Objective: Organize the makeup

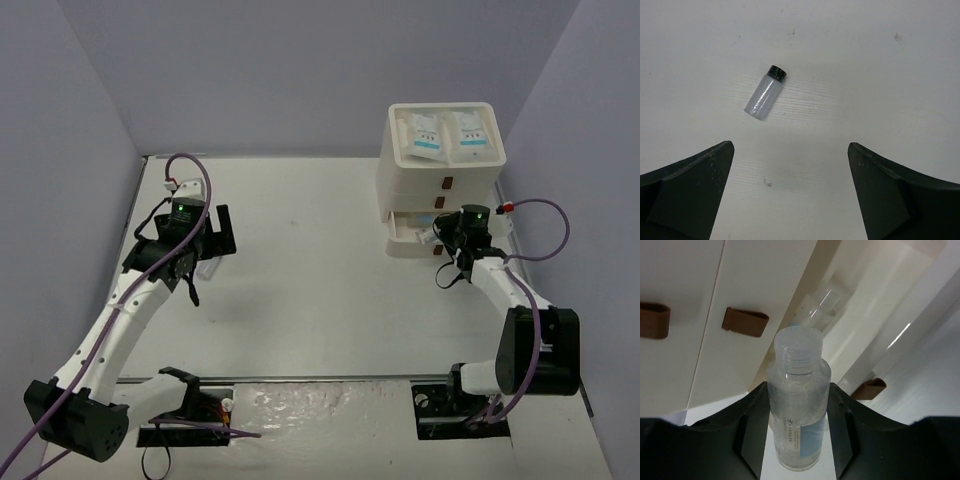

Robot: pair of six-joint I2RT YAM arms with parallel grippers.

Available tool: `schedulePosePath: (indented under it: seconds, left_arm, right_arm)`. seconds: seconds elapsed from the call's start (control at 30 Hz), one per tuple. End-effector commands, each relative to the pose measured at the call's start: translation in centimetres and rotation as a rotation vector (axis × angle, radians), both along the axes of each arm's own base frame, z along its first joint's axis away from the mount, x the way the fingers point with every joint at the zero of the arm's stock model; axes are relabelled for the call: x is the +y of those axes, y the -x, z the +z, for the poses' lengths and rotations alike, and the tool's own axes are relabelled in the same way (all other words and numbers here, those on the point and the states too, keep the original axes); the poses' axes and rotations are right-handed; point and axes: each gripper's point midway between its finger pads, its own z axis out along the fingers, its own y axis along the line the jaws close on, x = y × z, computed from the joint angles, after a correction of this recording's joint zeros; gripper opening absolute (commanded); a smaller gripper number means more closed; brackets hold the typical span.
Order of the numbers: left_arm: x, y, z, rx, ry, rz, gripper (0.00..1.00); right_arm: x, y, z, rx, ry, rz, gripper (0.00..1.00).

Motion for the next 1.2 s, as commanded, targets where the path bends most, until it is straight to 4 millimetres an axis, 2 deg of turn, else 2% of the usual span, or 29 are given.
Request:
schedulePosePath:
  seconds: [0.0, 0.07, 0.23, 0.4, 0.5, 0.63, 0.77, 0.93, 1.0, 1.07, 1.17]
  left_arm:
    - [1.0, 0.5, -0.9, 0.038, -0.049, -0.014, 0.97]
    - [1.1, 0.4, -1.4, 0.054, -0.053, -0.015, 0.97]
    - [0.9, 0.1, -2.5, 0.095, -0.061, -0.031, 0.97]
    - [0.4, -0.4, -3.4, 0.126, -0.049, -0.069, 0.97]
    - [0.6, -0.6, -4.1, 0.163, -0.063, -0.089, 0.97]
    - [1.3, -1.0, -5.1, 0.217, -0.076, -0.106, 0.97]
    - [1.7, -1.7, -6.9, 0.29, -0.074, -0.135, 0.97]
    - [2.5, -3.4, -9.2, 0.376, -0.056, -0.152, 0.94]
    - [2.5, -4.3, -9.9, 0.398, -0.031, -0.159, 0.93]
    - [3.5, -5.6, -10.7, 0.425, 0.0, -0.135, 0.89]
    - [4.0, -6.9, -11.7, 0.452, 0.037, -0.126, 0.85]
  right_arm:
    - [-1.7, -4.1, 5.1, -0.182, -0.062, -0.11, 0.2]
    - [-2.0, -4.5, 5.1, -0.187, -0.074, -0.124, 0.23]
    - [-1.6, -5.1, 5.2, -0.185, -0.093, -0.095, 0.59]
    - [-0.9, -4.7, 5.4, -0.177, -0.077, -0.026, 0.81]
    - [-0.9, -4.3, 6.8, -0.191, -0.024, 0.015, 0.97]
    - [0.3, -3.3, 8.7, -0.214, 0.079, 0.161, 1.0]
    - [1.8, -1.8, 10.8, -0.258, 0.185, 0.321, 1.0]
    - [3.9, 0.6, 11.5, -0.313, 0.236, 0.48, 1.0]
    - [4.5, 1.3, 11.0, -0.317, 0.23, 0.518, 1.0]
    - [5.1, 2.1, 11.0, -0.342, 0.223, 0.545, 1.0]
    - [5.8, 2.8, 10.6, -0.356, 0.206, 0.575, 1.0]
